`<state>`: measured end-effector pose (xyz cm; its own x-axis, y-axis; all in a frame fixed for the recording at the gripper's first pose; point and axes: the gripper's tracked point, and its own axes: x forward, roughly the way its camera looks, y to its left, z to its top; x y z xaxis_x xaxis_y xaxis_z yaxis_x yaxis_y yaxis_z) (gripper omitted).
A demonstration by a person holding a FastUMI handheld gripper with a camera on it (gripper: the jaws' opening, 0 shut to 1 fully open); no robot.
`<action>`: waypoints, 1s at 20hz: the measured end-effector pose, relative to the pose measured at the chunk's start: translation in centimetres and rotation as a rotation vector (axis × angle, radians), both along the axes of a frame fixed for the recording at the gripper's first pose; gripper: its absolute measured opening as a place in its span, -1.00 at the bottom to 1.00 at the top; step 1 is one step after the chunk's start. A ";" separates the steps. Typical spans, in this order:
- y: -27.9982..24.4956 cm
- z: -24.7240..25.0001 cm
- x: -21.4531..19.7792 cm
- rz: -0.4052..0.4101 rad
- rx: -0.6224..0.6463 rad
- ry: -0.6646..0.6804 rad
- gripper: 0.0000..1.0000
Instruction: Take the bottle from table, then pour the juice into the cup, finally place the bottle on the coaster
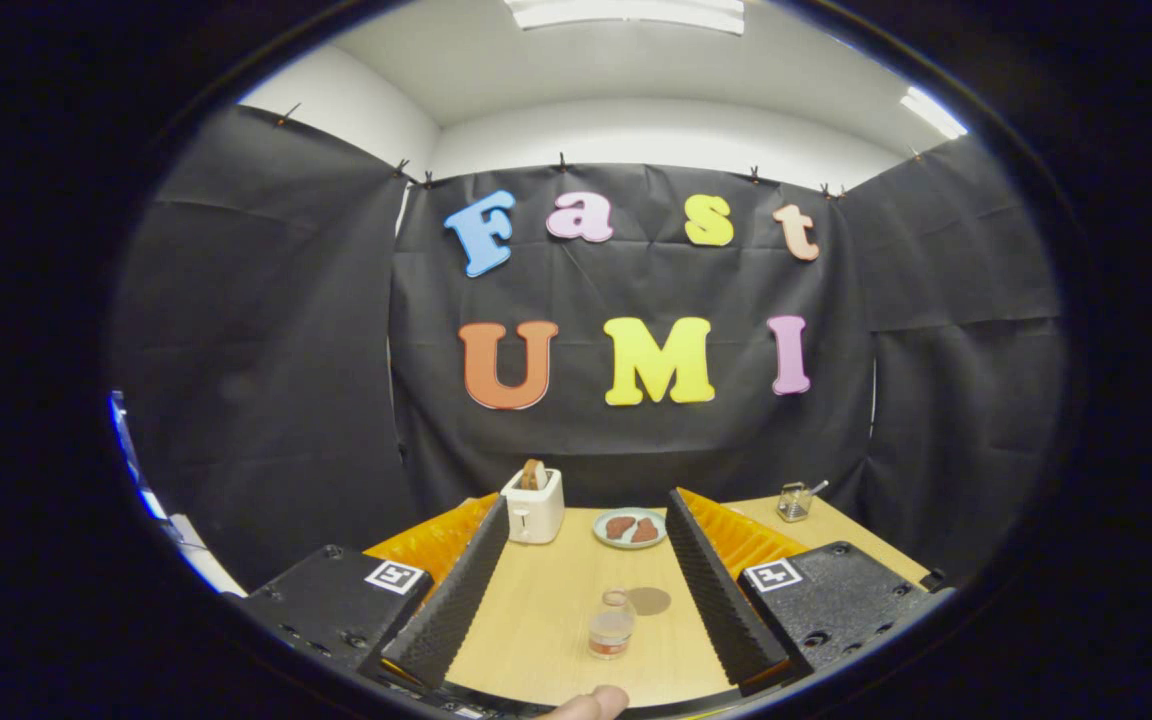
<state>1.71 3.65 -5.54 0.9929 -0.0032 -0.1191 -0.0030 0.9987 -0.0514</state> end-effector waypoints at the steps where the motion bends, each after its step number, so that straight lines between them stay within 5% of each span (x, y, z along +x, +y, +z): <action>1: 0.2 -1.0 0.4 0.003 -0.001 0.014 1.00; 20: 0.4 -17.7 6.5 0.009 0.016 0.067 1.00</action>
<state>8.21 4.02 -23.27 0.9827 0.0086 -0.1850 -0.0153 0.9993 -0.0349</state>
